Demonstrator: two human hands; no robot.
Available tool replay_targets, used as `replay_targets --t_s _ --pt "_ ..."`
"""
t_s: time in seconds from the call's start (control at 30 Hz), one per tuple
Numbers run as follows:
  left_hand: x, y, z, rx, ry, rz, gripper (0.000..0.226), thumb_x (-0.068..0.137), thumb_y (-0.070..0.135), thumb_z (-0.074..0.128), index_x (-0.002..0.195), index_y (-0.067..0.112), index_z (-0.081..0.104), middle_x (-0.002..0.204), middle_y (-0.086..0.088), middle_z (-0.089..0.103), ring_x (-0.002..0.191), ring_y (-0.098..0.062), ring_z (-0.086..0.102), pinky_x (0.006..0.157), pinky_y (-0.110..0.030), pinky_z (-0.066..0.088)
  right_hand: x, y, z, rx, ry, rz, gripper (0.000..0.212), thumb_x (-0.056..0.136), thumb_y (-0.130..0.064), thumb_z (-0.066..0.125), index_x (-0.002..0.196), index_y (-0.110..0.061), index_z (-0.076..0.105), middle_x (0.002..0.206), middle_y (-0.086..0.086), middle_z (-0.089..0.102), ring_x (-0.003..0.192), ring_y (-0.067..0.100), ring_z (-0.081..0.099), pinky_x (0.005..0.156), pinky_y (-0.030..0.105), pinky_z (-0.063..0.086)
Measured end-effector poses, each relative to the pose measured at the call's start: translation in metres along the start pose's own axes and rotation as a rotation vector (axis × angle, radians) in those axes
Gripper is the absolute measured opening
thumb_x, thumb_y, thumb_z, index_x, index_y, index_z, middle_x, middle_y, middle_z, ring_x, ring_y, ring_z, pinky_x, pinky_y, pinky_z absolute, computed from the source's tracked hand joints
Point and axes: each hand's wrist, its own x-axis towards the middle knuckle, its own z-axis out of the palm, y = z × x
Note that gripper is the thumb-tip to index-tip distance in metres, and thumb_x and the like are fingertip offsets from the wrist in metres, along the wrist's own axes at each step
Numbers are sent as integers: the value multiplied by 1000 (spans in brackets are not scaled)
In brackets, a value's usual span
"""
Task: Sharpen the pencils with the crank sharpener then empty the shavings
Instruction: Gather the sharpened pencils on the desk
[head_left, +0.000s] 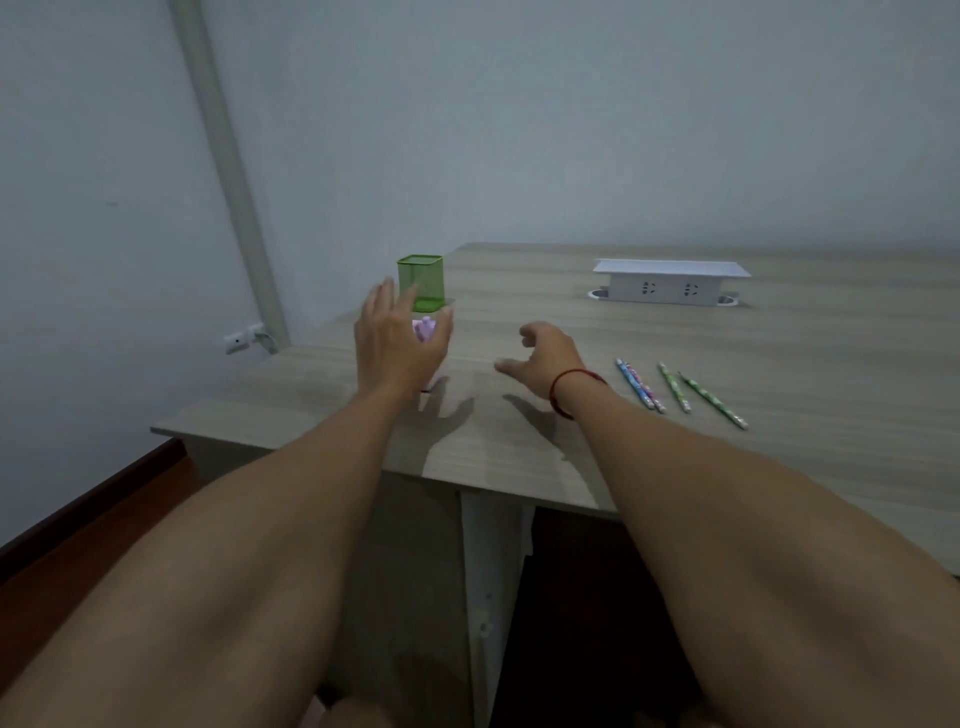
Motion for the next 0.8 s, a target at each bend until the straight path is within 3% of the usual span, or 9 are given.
replay_targets --t_s 0.13,0.2,0.3,0.47,0.7,0.8 --pt "-6 67 22 -102 14 70 45 85 41 43 112 10 62 120 -11 61 118 -29 52 97 -38 40 -4 48 -59 -64 186 147 46 85 -26 72 124 -6 59 127 14 62 118 29 57 102 35 45" --pt "-12 98 39 -183 -118 51 38 84 39 46 100 12 67 106 -9 68 104 -29 60 89 -36 45 -9 65 -78 -99 222 210 36 86 -26 70 117 -7 65 122 14 64 114 30 60 99 36 49" --pt "-24 134 69 -236 -404 -125 21 82 33 58 86 15 68 100 -8 70 97 -28 64 83 -33 50 -14 80 -87 -234 174 251 33 86 -34 66 107 -8 71 113 15 69 105 31 65 92 36 53" --pt "-40 164 109 -310 -546 -308 32 78 37 59 89 9 70 99 -12 71 92 -29 67 81 -36 56 -11 91 -84 -348 171 263 29 93 -26 57 112 -6 66 120 18 65 111 32 62 91 34 48" --pt "-36 175 120 -236 -559 -389 47 75 41 69 107 8 63 116 -13 65 105 -31 63 87 -34 53 -5 95 -92 -343 116 300 40 88 -32 64 117 -5 60 124 16 61 114 33 61 88 34 49" --pt "-34 179 119 -200 -566 -396 52 74 37 73 113 7 59 123 -13 61 111 -30 60 88 -35 50 -4 93 -95 -322 71 349 26 81 -25 71 101 -11 63 118 15 65 107 31 65 82 34 51"
